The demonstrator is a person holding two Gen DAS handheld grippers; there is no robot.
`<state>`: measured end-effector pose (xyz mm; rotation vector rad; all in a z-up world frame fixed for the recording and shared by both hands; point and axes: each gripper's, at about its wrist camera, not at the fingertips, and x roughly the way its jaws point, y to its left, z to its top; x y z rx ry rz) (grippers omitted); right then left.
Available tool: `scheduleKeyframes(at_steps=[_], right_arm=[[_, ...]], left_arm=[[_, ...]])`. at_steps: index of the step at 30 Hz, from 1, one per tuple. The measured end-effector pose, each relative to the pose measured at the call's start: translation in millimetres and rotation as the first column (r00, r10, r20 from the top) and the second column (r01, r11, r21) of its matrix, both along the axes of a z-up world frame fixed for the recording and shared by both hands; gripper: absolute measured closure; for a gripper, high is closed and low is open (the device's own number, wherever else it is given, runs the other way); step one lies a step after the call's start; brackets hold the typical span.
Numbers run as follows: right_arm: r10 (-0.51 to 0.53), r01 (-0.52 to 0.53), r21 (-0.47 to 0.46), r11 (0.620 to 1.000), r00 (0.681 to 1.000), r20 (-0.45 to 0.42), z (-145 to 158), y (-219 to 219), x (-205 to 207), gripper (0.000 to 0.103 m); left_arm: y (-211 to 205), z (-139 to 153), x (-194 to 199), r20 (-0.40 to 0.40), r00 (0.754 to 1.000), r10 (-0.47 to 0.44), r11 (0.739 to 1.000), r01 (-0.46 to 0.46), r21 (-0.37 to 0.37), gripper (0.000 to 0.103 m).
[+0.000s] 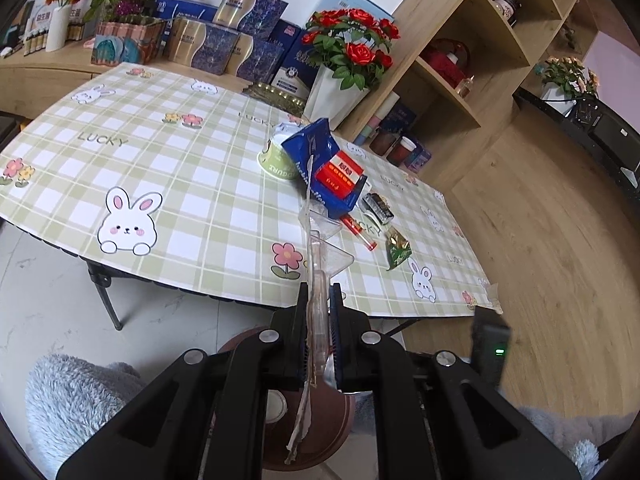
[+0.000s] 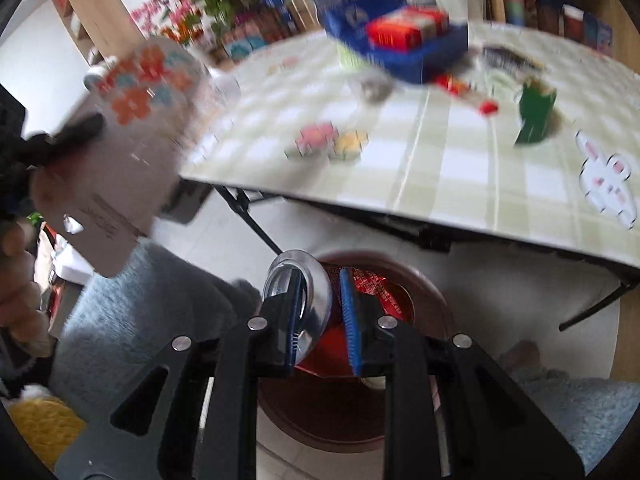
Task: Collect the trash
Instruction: 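Carry the red can down into the bin and open the right tool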
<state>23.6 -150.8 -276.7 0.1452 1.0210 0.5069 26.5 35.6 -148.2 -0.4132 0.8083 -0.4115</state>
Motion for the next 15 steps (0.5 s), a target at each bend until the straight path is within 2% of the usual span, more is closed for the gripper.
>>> scheduleKeyframes(at_steps=[10,15], right_arm=[[-0.007,-0.005,-0.083,0.996,0.99,-0.144,-50.7,10.9,19.4,0.081],[-0.023,0.012,-0.094,0.996,0.993,-0.114,-52.6,10.1,26.9,0.08]], left_arm=[[5.6,-22.0,10.8,-0.052,0.999,0.002,1.0,-0.003,-0.014,0.093],[5.3,-27.4,13.4,-0.064,0.998,0.0,1.0,-0.001,-0.016,0.093]])
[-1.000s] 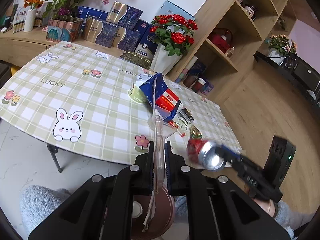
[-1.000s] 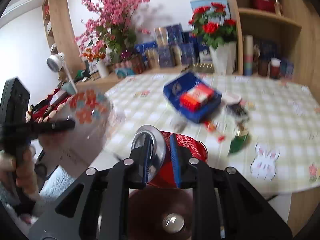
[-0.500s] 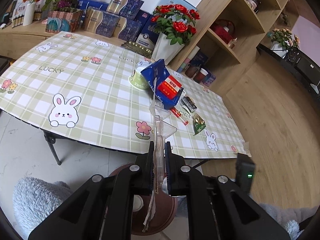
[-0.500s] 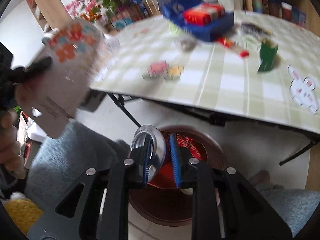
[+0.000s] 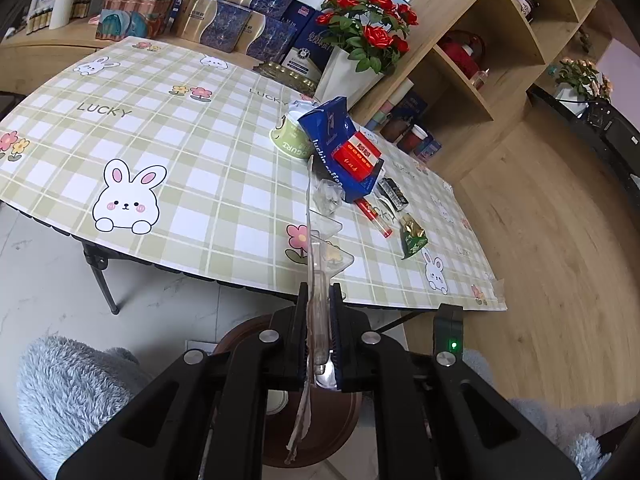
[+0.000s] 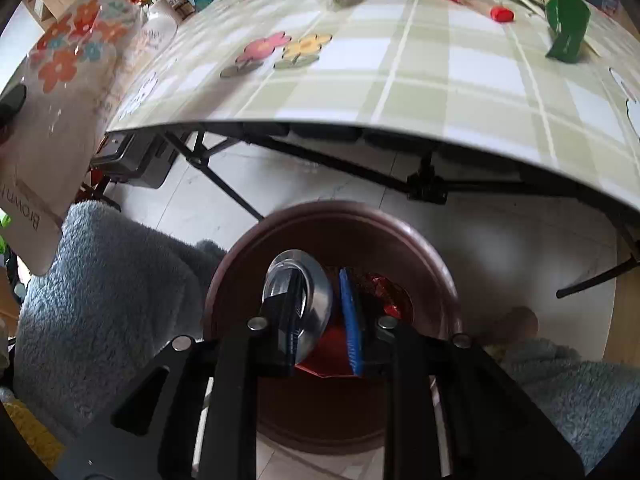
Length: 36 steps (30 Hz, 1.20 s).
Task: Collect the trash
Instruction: 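Carry the red can down into the bin and open the right tool, then lower the clear plastic packaging into the bin and open the left tool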
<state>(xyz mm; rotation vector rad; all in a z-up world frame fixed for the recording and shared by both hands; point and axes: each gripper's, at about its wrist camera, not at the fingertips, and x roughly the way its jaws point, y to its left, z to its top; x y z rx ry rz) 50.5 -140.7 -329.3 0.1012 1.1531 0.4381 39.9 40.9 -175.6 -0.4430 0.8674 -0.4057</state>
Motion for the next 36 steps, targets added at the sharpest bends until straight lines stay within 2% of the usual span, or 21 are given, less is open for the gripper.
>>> scheduleKeyframes(at_steps=[2,5,8,10,12,14,15,17,23,29,32,33,36], right_arm=[[-0.007,0.007,-0.011,1.0,1.0,0.02,1.8,-0.3,2.9,0.078],[-0.013,0.013,0.005,1.0,0.999,0.043,7.1,-1.4,5.4,0.063],[-0.013,0.013,-0.007,1.0,0.996,0.089,19.0,-2.4,2.7,0.062],[-0.015,0.016,-0.009,1.0,0.99,0.14,30.0,-4.7,-0.7,0.056],[-0.021,0.023,-0.009,1.0,0.981,0.193,41.9,-8.8,-4.5,0.034],[-0.038,0.04,-0.003,0.999,0.967,0.252,57.1,-15.0,-8.9,0.017],[-0.047,0.048,0.001,0.999,0.959,0.28,64.0,-18.1,-11.0,0.011],[-0.06,0.063,0.002,0.998,0.943,0.328,77.9,-25.3,-15.7,0.007],[-0.076,0.102,-0.036,0.994,0.896,0.438,101.3,-41.1,-29.3,0.006],[-0.097,0.163,-0.091,0.982,0.86,0.5,112.5,-62.6,-38.7,0.006],[-0.123,0.21,-0.105,0.972,0.836,0.535,116.6,-81.5,-44.8,0.006],[-0.133,0.22,-0.1,0.97,0.831,0.54,116.7,-85.9,-44.6,0.006],[-0.239,0.286,-0.013,0.958,0.825,0.512,113.9,-111.8,-44.2,0.006]], left_arm=[[0.5,-1.4,1.1,-0.005,1.0,0.002,1.0,-0.002,0.0,0.093],[-0.4,-2.5,2.6,-0.011,1.0,0.0,1.0,0.0,0.002,0.093],[-3.4,-3.8,2.9,-0.014,1.0,-0.004,1.0,0.004,0.011,0.093],[-6.9,-5.2,3.0,-0.018,1.0,-0.012,1.0,0.012,0.018,0.093],[-11.1,-4.2,2.7,-0.017,1.0,-0.02,0.999,0.021,0.027,0.093],[-14.2,-2.8,1.6,-0.012,1.0,-0.027,0.999,0.028,0.033,0.093],[-16.3,-1.4,0.6,-0.008,0.999,-0.032,0.999,0.032,0.037,0.093],[-19.0,0.5,-1.2,-0.002,0.999,-0.04,0.998,0.04,0.047,0.093],[-30.7,3.1,-9.2,0.009,0.997,-0.081,0.992,0.08,0.1,0.093],[-45.6,4.1,-17.4,0.014,0.988,-0.151,0.974,0.146,0.175,0.093],[-55.9,2.4,-19.4,0.027,0.971,-0.239,0.953,0.229,0.199,0.093],[-60.2,-1.3,-19.3,0.021,0.955,-0.297,0.939,0.288,0.186,0.093],[-71.4,-12.8,-18.6,0.001,0.925,-0.38,0.909,0.373,0.186,0.093]])
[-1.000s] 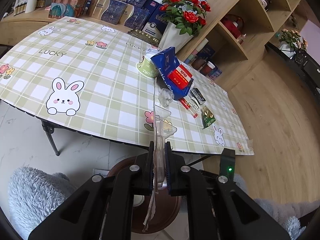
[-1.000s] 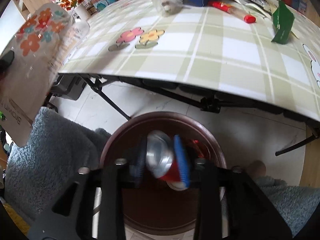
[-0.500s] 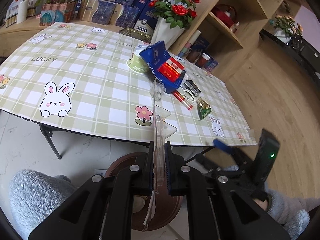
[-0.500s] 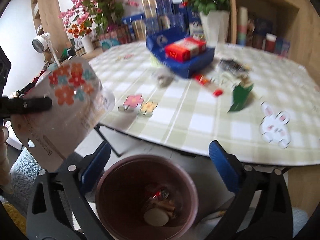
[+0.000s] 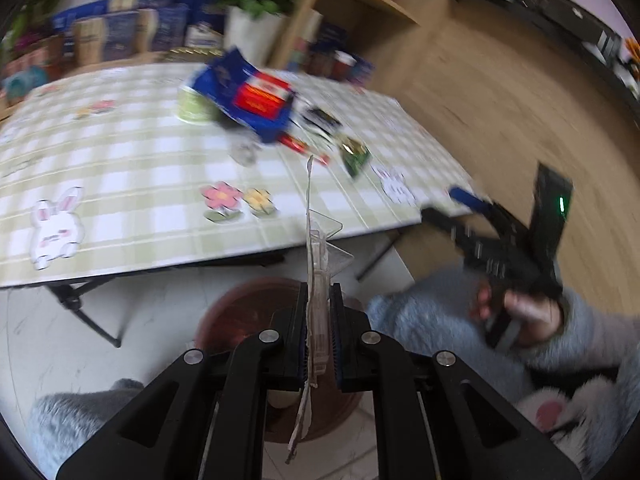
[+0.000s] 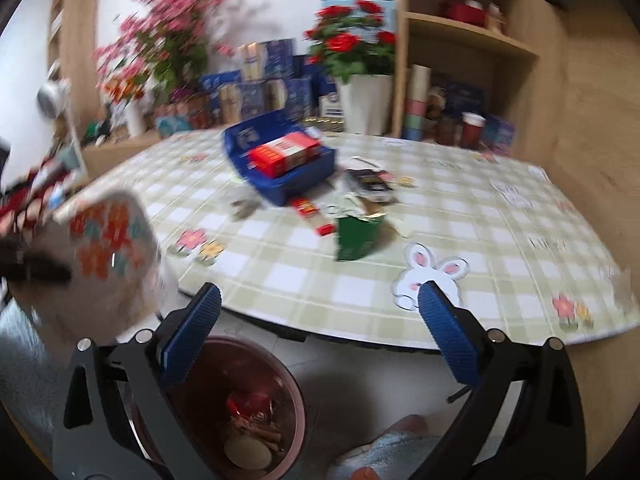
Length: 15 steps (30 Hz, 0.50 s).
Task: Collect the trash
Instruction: 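Lower the clear plastic packaging into the bin and open the left tool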
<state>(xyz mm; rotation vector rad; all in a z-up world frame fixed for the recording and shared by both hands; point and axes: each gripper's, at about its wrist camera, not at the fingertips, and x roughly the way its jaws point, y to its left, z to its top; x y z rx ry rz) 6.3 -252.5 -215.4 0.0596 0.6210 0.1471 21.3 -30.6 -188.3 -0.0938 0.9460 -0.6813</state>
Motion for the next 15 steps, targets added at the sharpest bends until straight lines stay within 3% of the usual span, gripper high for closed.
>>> scheduleKeyframes(at_steps=[5,9,15], right_arm=[[-0.082,0.085,0.079,0.993,0.996,-0.041,-7.9,-22.2,5.3,0.006],[-0.071,0.074,0.059,0.996,0.996,-0.052,-11.7,-16.9,7.5,0.006],[-0.044,0.045,0.023,0.999,0.997,-0.063,-14.9,-5.6,9.8,0.006]], left_arm=[[-20.5,-37.1,-0.1,-0.023,0.997,-0.077,0.993,0.079,0.09,0.093],[-29.2,-80.7,4.0,-0.145,0.986,-0.084,0.986,0.104,0.133,0.093],[-23.2,-91.7,14.6,-0.192,0.98,-0.054,0.99,0.077,0.114,0.093]])
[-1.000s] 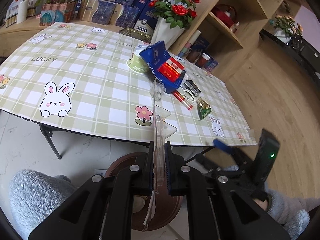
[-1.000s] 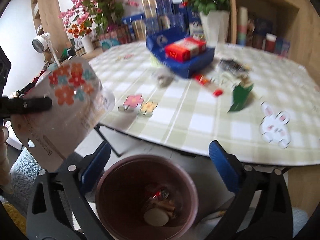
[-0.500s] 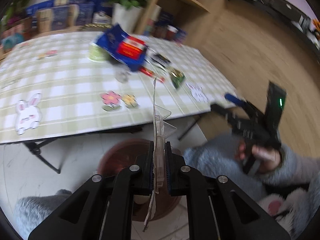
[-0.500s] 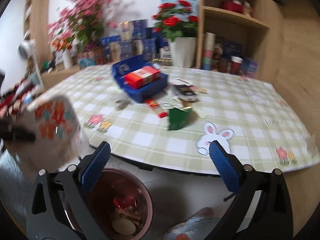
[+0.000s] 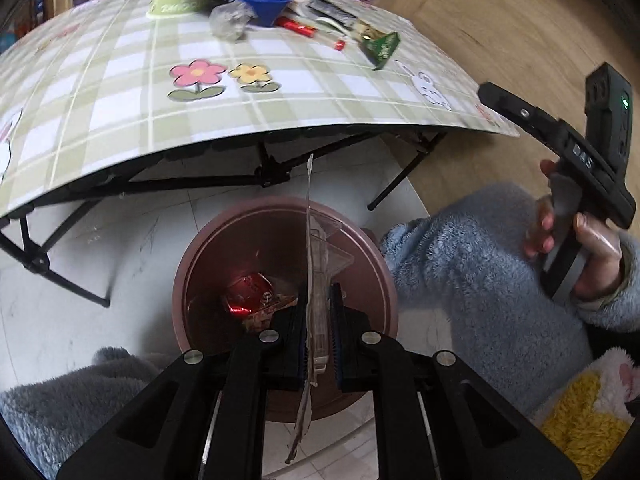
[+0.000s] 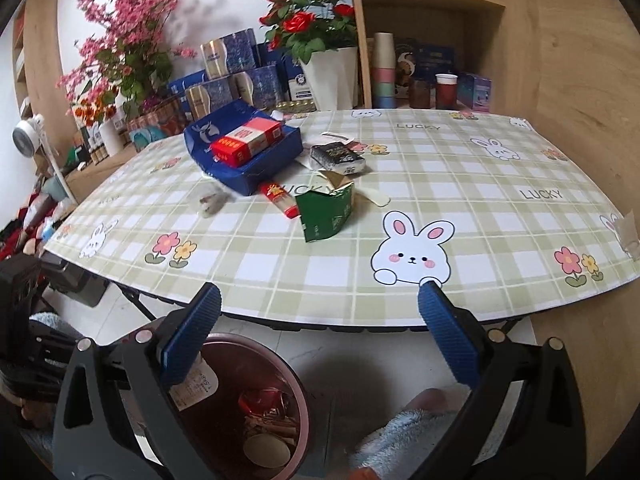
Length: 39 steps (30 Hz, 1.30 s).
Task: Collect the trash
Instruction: 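Lower the clear plastic packaging into the bin and open the left tool, then reach the right tool to the green-gold wrapper and grasp it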
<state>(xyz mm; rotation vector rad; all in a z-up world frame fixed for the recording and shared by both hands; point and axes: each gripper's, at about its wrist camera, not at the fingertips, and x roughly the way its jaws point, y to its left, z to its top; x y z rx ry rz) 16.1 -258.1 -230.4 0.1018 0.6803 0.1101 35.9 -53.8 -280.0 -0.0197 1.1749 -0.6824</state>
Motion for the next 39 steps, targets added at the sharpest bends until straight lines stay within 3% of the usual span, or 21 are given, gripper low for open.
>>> scheduleKeyframes(at_steps=[4,5,6,8,10,12,13,19,25,32,39], right_arm=[[0.01,-0.01,-0.006,1.0,1.0,-0.006,-1.3,2.6,1.0,0.006],[0.011,-0.011,-0.007,1.0,1.0,-0.009,-1.7,2.9,1.3,0.006],[0.012,-0.012,-0.008,1.0,1.0,-0.011,-1.8,3.5,2.1,0.006],[0.015,-0.015,-0.011,1.0,1.0,-0.012,-2.0,4.2,1.9,0.006],[0.018,-0.018,-0.015,1.0,1.0,-0.015,-2.7,5.2,2.3,0.006],[0.019,-0.019,-0.019,1.0,1.0,-0.02,-3.3,5.9,2.7,0.006],[0.018,-0.018,-0.02,1.0,1.0,-0.023,-3.8,6.1,2.8,0.006],[0.012,-0.012,-0.016,1.0,0.999,-0.036,-5.7,6.0,4.9,0.006],[0.018,-0.019,-0.029,0.999,0.999,-0.043,-7.0,9.2,6.4,0.006],[0.018,-0.02,-0.05,0.999,0.999,-0.043,-7.5,12.5,7.4,0.006],[0.022,-0.022,-0.02,1.0,0.999,-0.027,-2.8,7.8,12.6,0.006]], left_arm=[[7.4,1.3,4.7,-0.003,0.999,0.034,0.999,-0.034,-0.015,0.093],[8.0,1.2,5.5,-0.007,0.999,0.037,0.999,-0.038,-0.018,0.087],[10.3,1.3,6.9,-0.016,0.999,0.044,0.999,-0.044,-0.031,0.068],[14.2,4.6,7.6,-0.002,0.998,0.069,0.996,-0.069,-0.054,0.047],[18.1,9.4,8.8,0.018,0.995,0.099,0.993,-0.098,-0.069,0.043],[26.5,19.2,7.1,0.08,0.983,0.167,0.985,-0.162,-0.064,0.025],[30.0,24.0,5.7,0.111,0.975,0.194,0.98,-0.188,-0.066,0.022],[49.1,49.1,-2.5,0.259,0.907,0.333,0.943,-0.32,-0.091,0.013],[68.6,55.1,-0.4,0.278,0.856,0.436,0.9,-0.418,-0.127,0.012],[83.4,50.8,3.3,0.247,0.825,0.507,0.862,-0.483,-0.154,0.01],[84.8,50.1,2.1,0.251,0.816,0.52,0.854,-0.498,-0.151,0.01]])
